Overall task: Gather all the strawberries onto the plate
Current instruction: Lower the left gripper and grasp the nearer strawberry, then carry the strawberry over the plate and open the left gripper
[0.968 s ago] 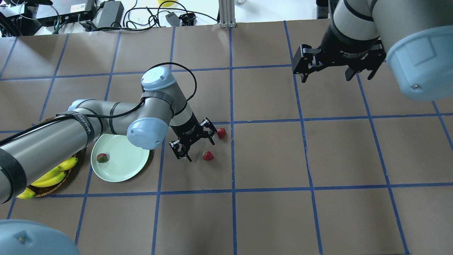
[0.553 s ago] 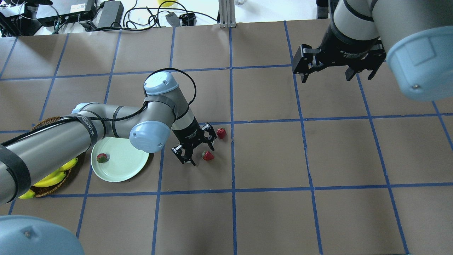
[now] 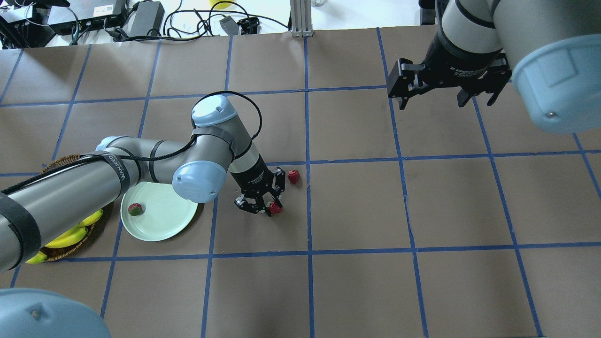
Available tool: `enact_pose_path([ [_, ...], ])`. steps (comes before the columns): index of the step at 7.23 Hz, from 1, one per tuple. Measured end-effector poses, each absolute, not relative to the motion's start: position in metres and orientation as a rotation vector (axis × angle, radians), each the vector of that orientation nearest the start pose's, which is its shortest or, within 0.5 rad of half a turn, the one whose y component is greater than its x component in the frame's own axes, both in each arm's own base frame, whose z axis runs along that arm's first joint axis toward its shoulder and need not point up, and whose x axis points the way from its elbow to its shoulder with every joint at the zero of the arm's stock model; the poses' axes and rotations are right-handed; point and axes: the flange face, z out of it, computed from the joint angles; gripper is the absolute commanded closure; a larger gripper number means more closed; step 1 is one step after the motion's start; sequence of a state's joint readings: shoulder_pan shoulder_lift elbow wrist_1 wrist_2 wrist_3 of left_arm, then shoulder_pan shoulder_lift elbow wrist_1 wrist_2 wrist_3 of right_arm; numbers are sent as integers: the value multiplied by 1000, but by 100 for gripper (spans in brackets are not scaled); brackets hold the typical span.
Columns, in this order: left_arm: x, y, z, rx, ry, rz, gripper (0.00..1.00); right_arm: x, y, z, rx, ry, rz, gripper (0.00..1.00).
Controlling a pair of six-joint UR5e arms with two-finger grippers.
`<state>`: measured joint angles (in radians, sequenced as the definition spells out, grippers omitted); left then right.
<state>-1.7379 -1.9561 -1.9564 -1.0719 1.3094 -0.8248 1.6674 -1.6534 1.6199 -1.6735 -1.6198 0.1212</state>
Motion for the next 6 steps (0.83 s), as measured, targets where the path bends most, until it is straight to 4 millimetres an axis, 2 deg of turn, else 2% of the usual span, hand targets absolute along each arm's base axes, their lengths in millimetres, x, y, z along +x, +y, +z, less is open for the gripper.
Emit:
enact_pose_path([
  [1, -234, -480, 170, -1010, 2978, 487, 100, 173, -454, 515, 44, 3168, -225, 0],
  [4, -207, -499, 210, -728, 2914, 222, 100, 173, -455, 514, 43, 3165, -222, 0],
  [6, -171, -508, 219, -588, 2830, 183, 100, 173, -455, 514, 44, 3164, -221, 0],
])
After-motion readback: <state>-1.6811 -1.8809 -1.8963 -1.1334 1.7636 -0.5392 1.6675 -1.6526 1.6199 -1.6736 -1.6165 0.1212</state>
